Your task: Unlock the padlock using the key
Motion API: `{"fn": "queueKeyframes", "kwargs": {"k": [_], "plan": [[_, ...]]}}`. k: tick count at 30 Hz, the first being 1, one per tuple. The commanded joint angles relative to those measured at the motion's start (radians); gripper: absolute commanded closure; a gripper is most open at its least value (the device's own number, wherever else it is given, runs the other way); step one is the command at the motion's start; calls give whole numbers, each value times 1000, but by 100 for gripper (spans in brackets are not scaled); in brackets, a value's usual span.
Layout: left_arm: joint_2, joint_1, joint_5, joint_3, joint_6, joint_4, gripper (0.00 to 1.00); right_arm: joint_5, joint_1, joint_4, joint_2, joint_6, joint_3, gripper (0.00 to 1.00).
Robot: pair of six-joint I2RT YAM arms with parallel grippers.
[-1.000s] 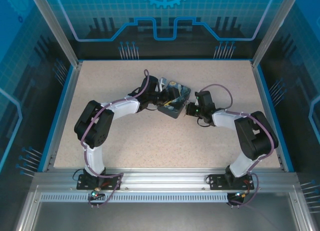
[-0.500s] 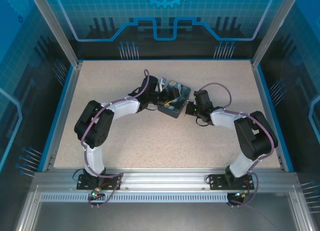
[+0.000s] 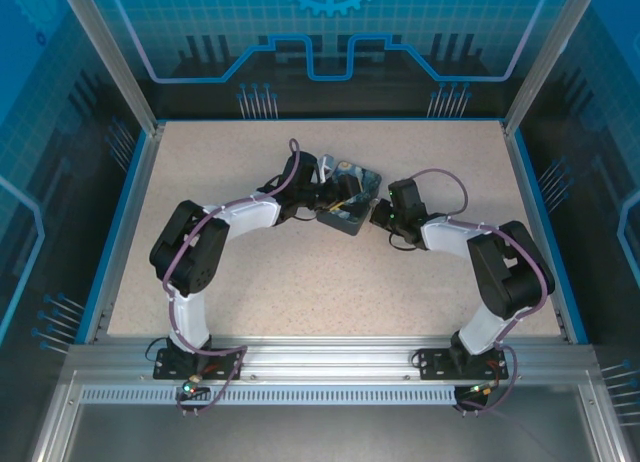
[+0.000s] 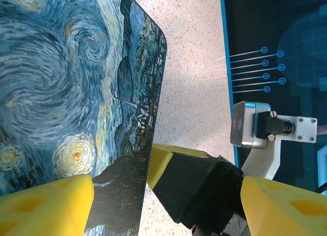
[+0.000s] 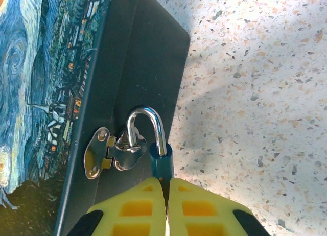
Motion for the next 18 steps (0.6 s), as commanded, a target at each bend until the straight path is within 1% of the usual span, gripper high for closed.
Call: {"fn": "queueKeyframes", "kwargs": {"k": [1, 3, 7, 10, 14, 18], "plan": [[53, -2, -27, -25, -10, -98, 22, 44, -36, 65, -10, 38, -8, 93], [53, -2, -28, -26, -9, -99, 22, 29, -46, 91, -16, 35, -14, 93], [55, -3, -28, -26, -7, -100, 21, 37, -61, 87, -27, 34, -20, 92], [56, -3, -28, -28, -8, -97, 21, 14, -78, 112, -26, 50, -31, 93], [56, -3, -27, -28, -8, -94, 21, 6, -77, 47, -16, 1, 8, 93], [55, -2, -27, -22, -7, -99, 21, -51, -75, 26, 4, -21, 5, 91]]}}
